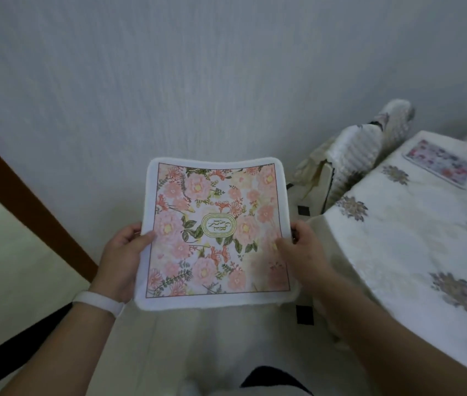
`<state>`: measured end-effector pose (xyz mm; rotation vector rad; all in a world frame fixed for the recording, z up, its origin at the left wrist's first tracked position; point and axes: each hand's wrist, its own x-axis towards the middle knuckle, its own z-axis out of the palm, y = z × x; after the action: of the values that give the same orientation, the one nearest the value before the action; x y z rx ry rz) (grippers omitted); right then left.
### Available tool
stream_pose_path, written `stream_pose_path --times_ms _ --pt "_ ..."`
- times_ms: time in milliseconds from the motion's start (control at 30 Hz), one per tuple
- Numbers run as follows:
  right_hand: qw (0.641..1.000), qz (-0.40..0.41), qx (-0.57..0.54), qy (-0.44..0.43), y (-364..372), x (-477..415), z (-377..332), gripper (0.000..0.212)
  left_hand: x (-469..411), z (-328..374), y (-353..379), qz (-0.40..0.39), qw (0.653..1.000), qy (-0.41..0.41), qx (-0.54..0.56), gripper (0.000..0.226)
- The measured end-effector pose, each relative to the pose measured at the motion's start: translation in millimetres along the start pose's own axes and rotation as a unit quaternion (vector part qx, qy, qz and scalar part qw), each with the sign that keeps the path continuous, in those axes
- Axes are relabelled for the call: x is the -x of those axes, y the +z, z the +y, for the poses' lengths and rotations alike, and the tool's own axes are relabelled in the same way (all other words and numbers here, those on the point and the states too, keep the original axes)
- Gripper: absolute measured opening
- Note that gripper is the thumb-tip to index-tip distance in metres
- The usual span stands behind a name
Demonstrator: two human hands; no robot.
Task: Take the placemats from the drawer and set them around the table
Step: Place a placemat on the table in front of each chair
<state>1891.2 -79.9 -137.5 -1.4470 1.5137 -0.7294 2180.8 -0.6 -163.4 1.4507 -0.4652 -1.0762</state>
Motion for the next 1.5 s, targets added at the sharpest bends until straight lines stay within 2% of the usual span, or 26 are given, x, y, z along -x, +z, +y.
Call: stream_pose_path --times_ms 100,167,367,567,767,933,1167,1500 --pt "0.999 0.047 -0.005 0.019 -4 -13 -5 0.017 -29 9 16 -0.035 0.999 -0.009 -0.002 0.011" --pt "0.998 0.059 -0.010 0.022 -9 -24 -8 0.013 -49 11 28 -0.050 0.999 -0.016 -0.007 0.012" --pt "0.993 0.098 -0.022 0.061 -23 -71 -1 0.017 -103 14 74 -0.094 0.994 -0.036 -0.037 0.014" --pt "0.988 0.110 -0.058 0.087 -29 -154 11 0.014 -175 24 123 -0.101 0.992 -0.040 -0.063 0.020" --pt "0.981 0.116 -0.097 0.121 -53 -249 17 0.016 -252 47 201 -0.109 0.987 -0.051 -0.107 0.018" --pt "0.973 0.152 -0.118 0.127 -103 -301 19 0.016 -292 65 281 -0.149 0.981 -0.038 -0.120 0.015" --pt "0.961 0.217 -0.121 0.122 -160 -332 22 0.018 -322 72 372 -0.208 0.968 -0.069 -0.119 0.016" --pt "0.918 0.317 -0.141 0.191 -208 -358 52 0.013 -370 59 486 -0.313 0.932 -0.099 -0.152 0.018"
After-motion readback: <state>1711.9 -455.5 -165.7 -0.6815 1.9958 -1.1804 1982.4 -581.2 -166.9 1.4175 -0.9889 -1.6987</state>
